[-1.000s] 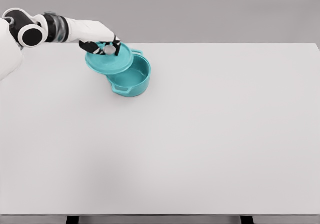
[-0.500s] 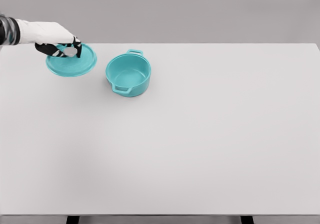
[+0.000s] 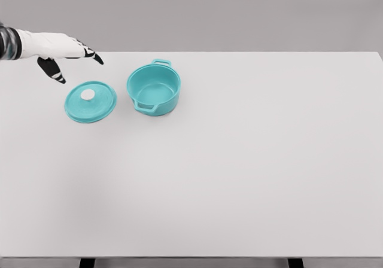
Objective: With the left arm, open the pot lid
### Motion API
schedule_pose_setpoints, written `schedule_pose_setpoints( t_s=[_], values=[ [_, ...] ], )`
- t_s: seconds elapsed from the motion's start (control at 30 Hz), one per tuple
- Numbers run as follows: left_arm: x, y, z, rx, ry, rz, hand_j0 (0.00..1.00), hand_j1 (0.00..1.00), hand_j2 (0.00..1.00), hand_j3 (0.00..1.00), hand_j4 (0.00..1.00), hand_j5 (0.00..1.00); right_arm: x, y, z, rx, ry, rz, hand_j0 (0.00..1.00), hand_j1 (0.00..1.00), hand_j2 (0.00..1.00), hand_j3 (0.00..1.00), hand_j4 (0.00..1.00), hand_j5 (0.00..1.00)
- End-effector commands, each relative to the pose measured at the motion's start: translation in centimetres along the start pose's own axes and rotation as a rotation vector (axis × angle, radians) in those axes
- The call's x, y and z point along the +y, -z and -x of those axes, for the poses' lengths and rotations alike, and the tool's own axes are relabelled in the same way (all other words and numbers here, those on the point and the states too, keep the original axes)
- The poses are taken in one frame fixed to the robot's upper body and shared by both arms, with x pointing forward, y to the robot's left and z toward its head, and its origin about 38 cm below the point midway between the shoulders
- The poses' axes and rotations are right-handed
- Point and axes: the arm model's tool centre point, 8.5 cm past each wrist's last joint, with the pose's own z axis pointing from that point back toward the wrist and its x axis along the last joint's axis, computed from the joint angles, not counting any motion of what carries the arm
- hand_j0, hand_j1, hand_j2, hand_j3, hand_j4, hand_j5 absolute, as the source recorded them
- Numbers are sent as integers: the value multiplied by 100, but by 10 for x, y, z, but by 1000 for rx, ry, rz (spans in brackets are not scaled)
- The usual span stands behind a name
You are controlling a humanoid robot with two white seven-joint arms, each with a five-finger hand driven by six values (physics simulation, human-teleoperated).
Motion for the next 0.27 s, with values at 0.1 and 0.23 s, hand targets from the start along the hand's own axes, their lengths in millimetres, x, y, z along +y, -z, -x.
schedule_pose_setpoints(
  t_s=[0.1,0.23],
  values=[
    [-46,-18,47,130,-162,60,100,100,100,100,100,100,0,0,0,0,0,0,100,100,100,100,100,100],
    [-57,-22,56,159,-198,74,100,100,100,100,100,100,0,0,0,0,0,0,100,100,100,100,100,100]
  ],
)
